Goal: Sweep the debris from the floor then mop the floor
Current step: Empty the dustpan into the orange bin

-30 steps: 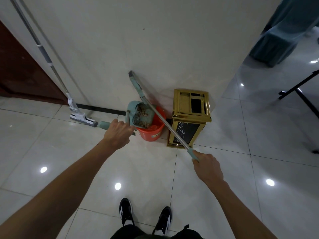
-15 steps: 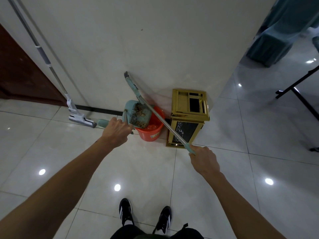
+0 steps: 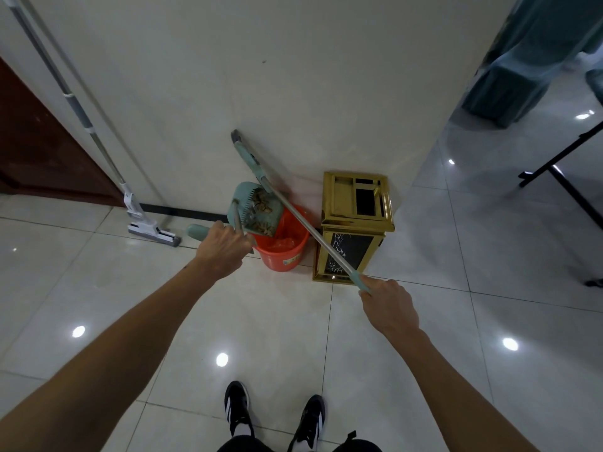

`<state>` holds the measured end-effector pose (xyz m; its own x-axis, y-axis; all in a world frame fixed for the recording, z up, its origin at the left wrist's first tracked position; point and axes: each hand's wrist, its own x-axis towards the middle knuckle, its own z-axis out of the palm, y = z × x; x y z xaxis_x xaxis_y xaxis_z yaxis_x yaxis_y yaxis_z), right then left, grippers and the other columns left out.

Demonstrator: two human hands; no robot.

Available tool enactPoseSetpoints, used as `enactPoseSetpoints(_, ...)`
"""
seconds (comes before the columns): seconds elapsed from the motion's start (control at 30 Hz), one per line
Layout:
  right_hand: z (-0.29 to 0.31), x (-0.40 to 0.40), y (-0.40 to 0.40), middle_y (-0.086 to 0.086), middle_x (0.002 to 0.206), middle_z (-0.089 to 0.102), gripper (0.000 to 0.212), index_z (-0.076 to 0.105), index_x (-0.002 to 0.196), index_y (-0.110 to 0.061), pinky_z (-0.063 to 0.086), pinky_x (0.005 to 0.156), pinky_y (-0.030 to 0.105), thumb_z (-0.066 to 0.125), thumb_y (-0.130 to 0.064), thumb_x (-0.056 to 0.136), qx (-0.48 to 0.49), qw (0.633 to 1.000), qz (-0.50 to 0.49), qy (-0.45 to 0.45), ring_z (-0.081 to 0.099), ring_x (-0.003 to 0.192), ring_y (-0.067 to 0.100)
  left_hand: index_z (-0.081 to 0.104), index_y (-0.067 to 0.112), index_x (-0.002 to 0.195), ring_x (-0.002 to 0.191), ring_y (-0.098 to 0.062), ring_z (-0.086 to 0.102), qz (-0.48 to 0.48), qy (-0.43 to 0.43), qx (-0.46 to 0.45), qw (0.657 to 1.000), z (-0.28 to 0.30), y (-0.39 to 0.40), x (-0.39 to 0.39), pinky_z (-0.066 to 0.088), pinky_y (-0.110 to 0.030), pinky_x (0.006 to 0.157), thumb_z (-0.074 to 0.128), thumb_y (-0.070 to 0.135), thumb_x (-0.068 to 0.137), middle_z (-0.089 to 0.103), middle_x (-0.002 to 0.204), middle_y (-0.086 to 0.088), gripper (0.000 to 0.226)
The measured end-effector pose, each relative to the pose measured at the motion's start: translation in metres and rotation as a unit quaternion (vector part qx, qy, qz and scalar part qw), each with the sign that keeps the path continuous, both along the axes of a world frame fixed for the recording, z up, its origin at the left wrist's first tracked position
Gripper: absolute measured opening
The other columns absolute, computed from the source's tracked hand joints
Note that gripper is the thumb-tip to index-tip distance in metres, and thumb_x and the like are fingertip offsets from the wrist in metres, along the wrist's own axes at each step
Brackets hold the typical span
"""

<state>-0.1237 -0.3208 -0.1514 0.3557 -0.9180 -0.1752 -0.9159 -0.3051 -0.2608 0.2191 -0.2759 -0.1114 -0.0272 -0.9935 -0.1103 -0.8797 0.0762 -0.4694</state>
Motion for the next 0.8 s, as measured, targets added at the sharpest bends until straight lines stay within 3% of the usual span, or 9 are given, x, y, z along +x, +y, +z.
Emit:
enactPoseSetpoints(0.23,-0.002,-0.004,-0.005,-0.006,0.086,0.060,0.043,0.051,0.142,-0.026,0.052,0.066,0.020,0.054,-0.035,0.100,0.001,1.000,0.010,0.008,0.059,0.065,0.010,0.067,0.019,0.099,0.073,-0.022,0.064,-0.071,-0.034,0.039,0.996,0.001,-0.013,-0.014,0.039,-0.036,0.064,0.063,0.012,0.085,0.064,0.081,-0.004,0.016)
enactPoseSetpoints(0.67,-0.010,-0.014,-0.011,-0.005,0.088,0.064,0.046,0.048,0.144,-0.028,0.056,0.068,0.020,0.054,-0.037,0.100,0.005,1.000,-0.005,0.005,0.060,0.066,0.009,0.062,0.013,0.097,0.068,-0.022,0.062,-0.087,-0.053,0.069,0.992,-0.006,-0.020,-0.016,0.033,-0.034,0.061,0.063,0.015,0.091,0.063,0.077,-0.006,0.006)
enactPoseSetpoints(0.8,-0.009,-0.014,-0.012,-0.004,0.088,0.066,0.046,0.050,0.143,-0.027,0.057,0.069,0.022,0.056,-0.036,0.099,0.002,1.000,0.000,0.007,0.061,0.067,0.010,0.061,0.012,0.085,0.057,-0.020,0.051,-0.099,-0.072,0.090,0.988,-0.003,-0.021,-0.016,0.036,-0.034,0.055,0.070,0.014,0.086,0.051,0.064,-0.005,0.009)
